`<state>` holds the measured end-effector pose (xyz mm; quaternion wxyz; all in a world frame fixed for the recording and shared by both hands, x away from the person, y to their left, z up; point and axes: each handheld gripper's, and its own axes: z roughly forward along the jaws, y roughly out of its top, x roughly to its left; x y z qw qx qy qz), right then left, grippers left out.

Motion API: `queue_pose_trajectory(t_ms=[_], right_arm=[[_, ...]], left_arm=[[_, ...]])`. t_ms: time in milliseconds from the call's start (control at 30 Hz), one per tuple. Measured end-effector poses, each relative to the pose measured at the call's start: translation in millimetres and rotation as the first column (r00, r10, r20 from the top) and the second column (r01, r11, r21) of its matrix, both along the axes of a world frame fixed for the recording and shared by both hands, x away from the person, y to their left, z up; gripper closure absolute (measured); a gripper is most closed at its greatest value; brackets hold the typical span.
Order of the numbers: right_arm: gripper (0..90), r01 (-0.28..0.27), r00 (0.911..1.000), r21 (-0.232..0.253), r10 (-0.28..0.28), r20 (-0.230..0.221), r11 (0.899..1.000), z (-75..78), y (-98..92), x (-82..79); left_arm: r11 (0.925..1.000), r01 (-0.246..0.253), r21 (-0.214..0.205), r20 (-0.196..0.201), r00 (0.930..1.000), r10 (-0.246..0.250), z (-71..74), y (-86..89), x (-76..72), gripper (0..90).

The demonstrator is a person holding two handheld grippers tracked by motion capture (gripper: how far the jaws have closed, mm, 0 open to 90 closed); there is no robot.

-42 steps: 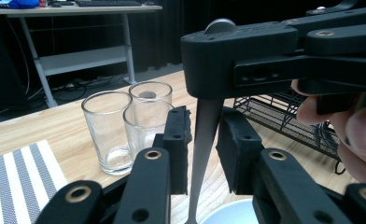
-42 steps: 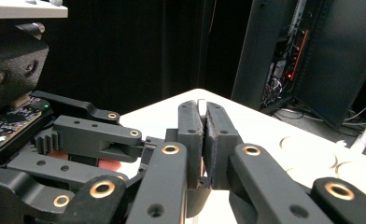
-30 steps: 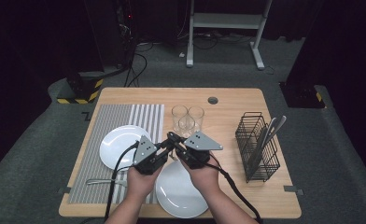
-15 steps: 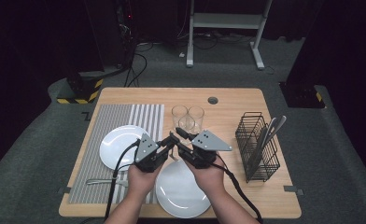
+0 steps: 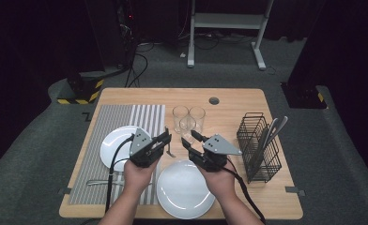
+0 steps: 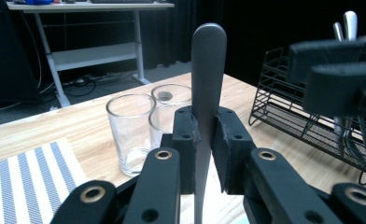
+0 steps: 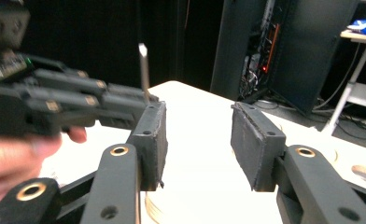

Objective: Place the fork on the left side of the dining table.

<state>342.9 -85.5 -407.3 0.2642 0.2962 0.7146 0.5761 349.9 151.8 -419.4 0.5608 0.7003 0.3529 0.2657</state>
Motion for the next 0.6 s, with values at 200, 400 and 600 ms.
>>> queue_pose_trajectory(t_ms=[200, 400, 600], right_arm=[[52.8, 0.027, 0.9993, -0.012, -0.027, -0.025, 1.000, -13.3, -13.9, 1.4], [51.7, 0.056, 0.9963, -0.026, -0.058, -0.063, 0.998, -29.4, -26.7, 1.1], [51.3, 0.084, 0.9924, -0.039, -0.087, -0.087, 0.996, -44.2, -36.6, -0.2]], left_arm=[[0.9998, -0.006, -0.017, -0.005, 1.0000, 0.006, 2.6, 8.7, 4.4, 79.4], [0.9998, -0.022, -0.001, 0.005, 0.9997, 0.022, 5.8, 13.9, 7.7, 79.4], [0.9990, -0.045, 0.001, 0.011, 0.9989, 0.045, 10.5, 18.9, 10.3, 79.4]])
